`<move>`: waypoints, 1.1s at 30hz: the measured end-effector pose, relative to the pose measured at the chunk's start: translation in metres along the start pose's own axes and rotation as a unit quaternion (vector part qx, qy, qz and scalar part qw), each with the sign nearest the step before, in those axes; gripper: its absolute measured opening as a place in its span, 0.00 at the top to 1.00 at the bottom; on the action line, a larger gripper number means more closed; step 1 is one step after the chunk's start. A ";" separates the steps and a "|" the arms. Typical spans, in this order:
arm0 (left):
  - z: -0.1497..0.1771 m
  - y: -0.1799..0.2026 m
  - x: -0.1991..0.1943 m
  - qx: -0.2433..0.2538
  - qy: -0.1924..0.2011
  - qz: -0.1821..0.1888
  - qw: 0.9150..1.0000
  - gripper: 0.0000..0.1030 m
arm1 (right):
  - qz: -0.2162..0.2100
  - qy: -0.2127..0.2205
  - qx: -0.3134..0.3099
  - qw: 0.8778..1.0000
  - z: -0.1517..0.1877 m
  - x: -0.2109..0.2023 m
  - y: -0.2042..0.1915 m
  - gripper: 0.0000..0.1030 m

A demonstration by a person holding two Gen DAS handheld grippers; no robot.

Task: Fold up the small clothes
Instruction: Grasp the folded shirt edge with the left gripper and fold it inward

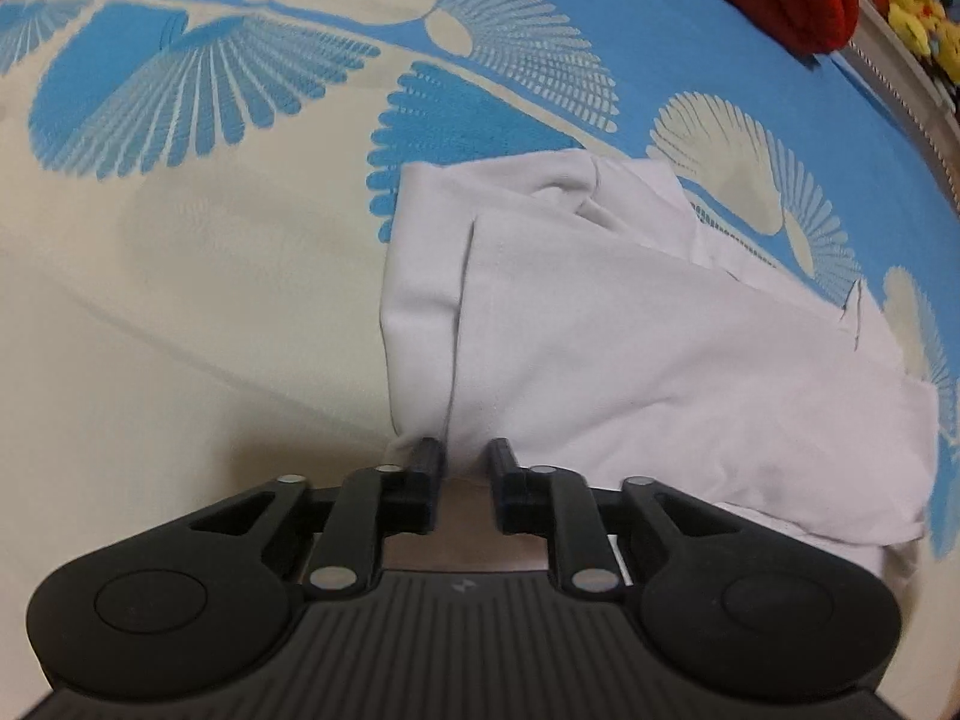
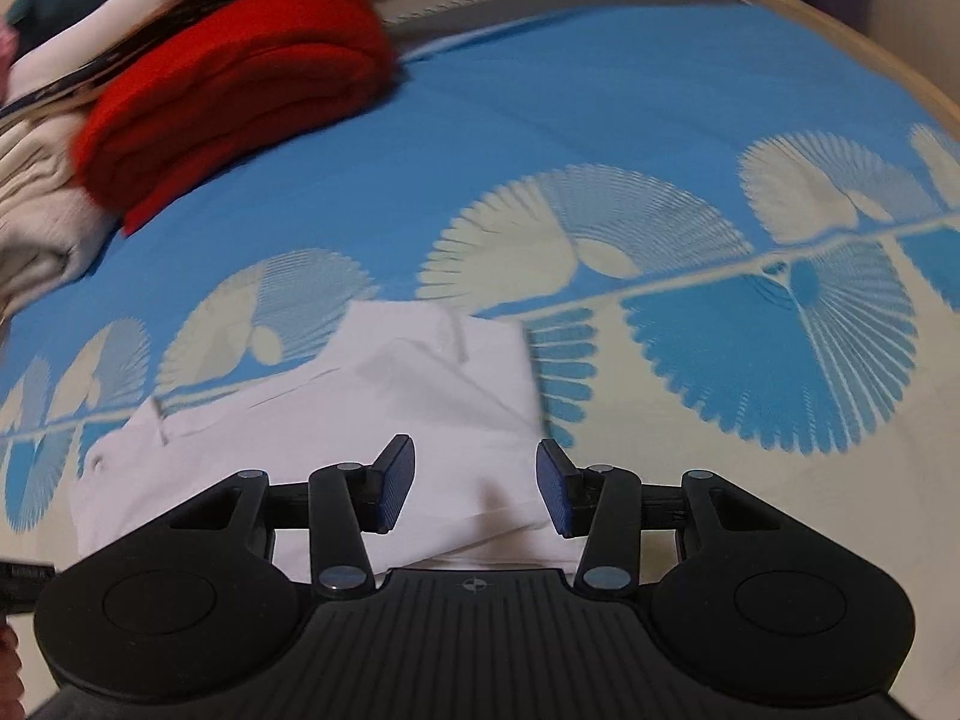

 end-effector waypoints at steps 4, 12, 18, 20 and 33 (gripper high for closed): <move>0.002 0.013 -0.031 0.072 0.056 -0.032 0.995 0.95 | 0.016 0.003 0.030 0.999 0.000 0.003 0.014 0.54; 0.016 -0.016 -0.089 0.069 0.099 -0.075 0.990 0.94 | 0.016 -0.024 0.066 0.997 0.015 0.018 0.019 0.53; 0.010 -0.010 -0.082 0.071 0.098 -0.043 0.992 0.93 | 0.044 -0.096 0.090 0.990 0.042 0.049 0.033 0.53; 0.011 -0.005 -0.075 0.072 0.087 -0.036 0.993 0.93 | 0.075 -0.110 0.096 0.987 0.050 0.055 0.042 0.50; 0.012 -0.006 -0.056 0.070 0.062 -0.029 0.995 0.80 | 0.098 0.049 0.082 0.991 0.018 0.017 0.041 0.55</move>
Point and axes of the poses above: each gripper's, at about its wrist camera, not at the fingertips, and x roughly the way its jaws point, y to its right, z to its underside, the point moved 3 cm from there along x, roughly the way its jaws point, and after that the axes turned 9 degrees about -z, right-handed, at the moved point
